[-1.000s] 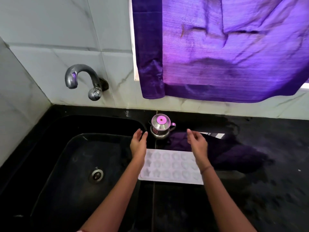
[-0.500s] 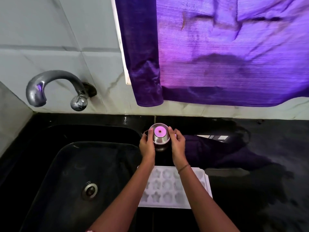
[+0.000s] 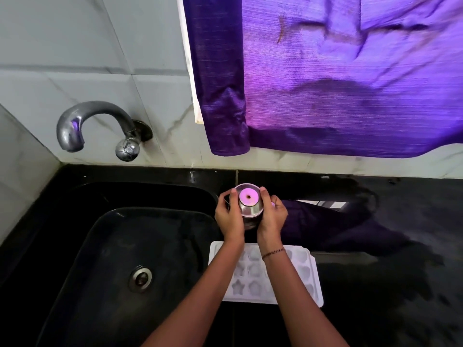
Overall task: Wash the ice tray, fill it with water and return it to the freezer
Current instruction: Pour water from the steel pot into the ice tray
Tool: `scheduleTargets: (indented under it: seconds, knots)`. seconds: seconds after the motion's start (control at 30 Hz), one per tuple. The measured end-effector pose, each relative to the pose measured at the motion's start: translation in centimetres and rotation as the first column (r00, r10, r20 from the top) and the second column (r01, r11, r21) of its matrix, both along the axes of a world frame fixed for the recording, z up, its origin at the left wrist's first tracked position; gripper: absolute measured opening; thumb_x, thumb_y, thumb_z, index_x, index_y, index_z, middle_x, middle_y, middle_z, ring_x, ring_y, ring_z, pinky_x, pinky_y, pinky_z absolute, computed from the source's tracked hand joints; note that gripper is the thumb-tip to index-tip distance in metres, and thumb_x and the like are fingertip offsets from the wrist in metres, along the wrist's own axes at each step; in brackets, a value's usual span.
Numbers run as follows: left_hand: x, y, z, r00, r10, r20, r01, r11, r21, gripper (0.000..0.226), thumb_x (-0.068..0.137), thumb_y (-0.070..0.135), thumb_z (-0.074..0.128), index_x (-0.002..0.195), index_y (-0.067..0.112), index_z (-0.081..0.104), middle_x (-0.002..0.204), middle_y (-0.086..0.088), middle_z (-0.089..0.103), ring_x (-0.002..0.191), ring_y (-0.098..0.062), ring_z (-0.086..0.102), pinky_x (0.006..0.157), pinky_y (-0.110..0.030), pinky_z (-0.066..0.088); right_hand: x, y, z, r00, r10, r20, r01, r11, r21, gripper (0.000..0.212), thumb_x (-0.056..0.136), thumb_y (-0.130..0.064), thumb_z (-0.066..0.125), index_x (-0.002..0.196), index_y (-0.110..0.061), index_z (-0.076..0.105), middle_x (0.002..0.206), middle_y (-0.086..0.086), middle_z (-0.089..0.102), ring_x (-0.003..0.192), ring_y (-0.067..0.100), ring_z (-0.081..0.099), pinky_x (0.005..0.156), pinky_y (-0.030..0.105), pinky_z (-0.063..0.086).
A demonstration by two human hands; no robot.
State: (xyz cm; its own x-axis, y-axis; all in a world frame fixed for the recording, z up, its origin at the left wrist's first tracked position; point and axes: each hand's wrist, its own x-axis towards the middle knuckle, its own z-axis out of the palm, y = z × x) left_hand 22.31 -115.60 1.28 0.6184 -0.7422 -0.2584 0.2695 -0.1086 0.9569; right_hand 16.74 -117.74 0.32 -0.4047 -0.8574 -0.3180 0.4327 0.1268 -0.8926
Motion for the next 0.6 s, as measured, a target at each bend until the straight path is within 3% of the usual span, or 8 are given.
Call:
scheduleTargets:
  seconds: [0.23, 0.37, 0.47, 0.6]
  knots:
    - [0.6, 3.5, 2.6, 0.997, -0.079, -0.001, 0.078, 0.990, -0.117, 0.010, 0.093, 0.023, 0.055, 0.094, 0.019, 0.065, 0.093, 0.000, 0.068, 0.088, -0.013, 0.064, 0.077, -0.026, 0.053, -0.6, 2.9, 2.8, 1.000, -0.007, 0.028, 0.009, 0.995, -0.094, 0.046, 0.082, -0.006, 0.069, 0.056, -0.016, 0.033, 0.043, -0.011, 0.046, 0.046, 0.002, 0.046, 0.047, 0.016, 0.043]
    - [1.8, 6.3, 2.6, 0.958, -0.160, 0.238, 0.208, 0.959, -0.194, 0.020, 0.096, 0.026, 0.049, 0.102, 0.018, 0.066, 0.096, 0.006, 0.069, 0.091, -0.003, 0.063, 0.077, -0.016, 0.050, -1.3, 5.1, 4.0, 1.000, -0.010, -0.012, 0.009, 0.993, -0.119, 0.048, 0.079, -0.012, 0.073, 0.053, -0.018, 0.034, 0.051, -0.003, 0.041, 0.055, 0.009, 0.039, 0.053, 0.022, 0.038]
    - [3.5, 8.3, 1.2, 0.842, -0.174, 0.511, 0.283, 0.948, -0.143, 0.031, 0.097, 0.034, 0.041, 0.114, 0.021, 0.063, 0.111, 0.008, 0.067, 0.105, -0.003, 0.061, 0.088, -0.020, 0.049, -2.0, 6.7, 4.5, 0.999, -0.026, -0.036, 0.021, 0.993, -0.119, 0.050, 0.078, -0.012, 0.074, 0.051, -0.018, 0.033, 0.049, -0.006, 0.037, 0.055, 0.009, 0.034, 0.052, 0.020, 0.034]
    - [6.1, 11.0, -2.2, 0.554, -0.330, 0.764, 0.322, 0.932, 0.169, 0.039, 0.099, 0.032, 0.040, 0.134, 0.018, 0.049, 0.141, 0.003, 0.049, 0.134, -0.010, 0.039, 0.110, -0.035, 0.035, -2.9, 8.4, 4.6, 0.995, -0.016, -0.102, 0.006, 0.995, -0.099, 0.050, 0.078, -0.013, 0.075, 0.051, -0.018, 0.032, 0.050, -0.004, 0.033, 0.052, 0.008, 0.030, 0.051, 0.020, 0.031]
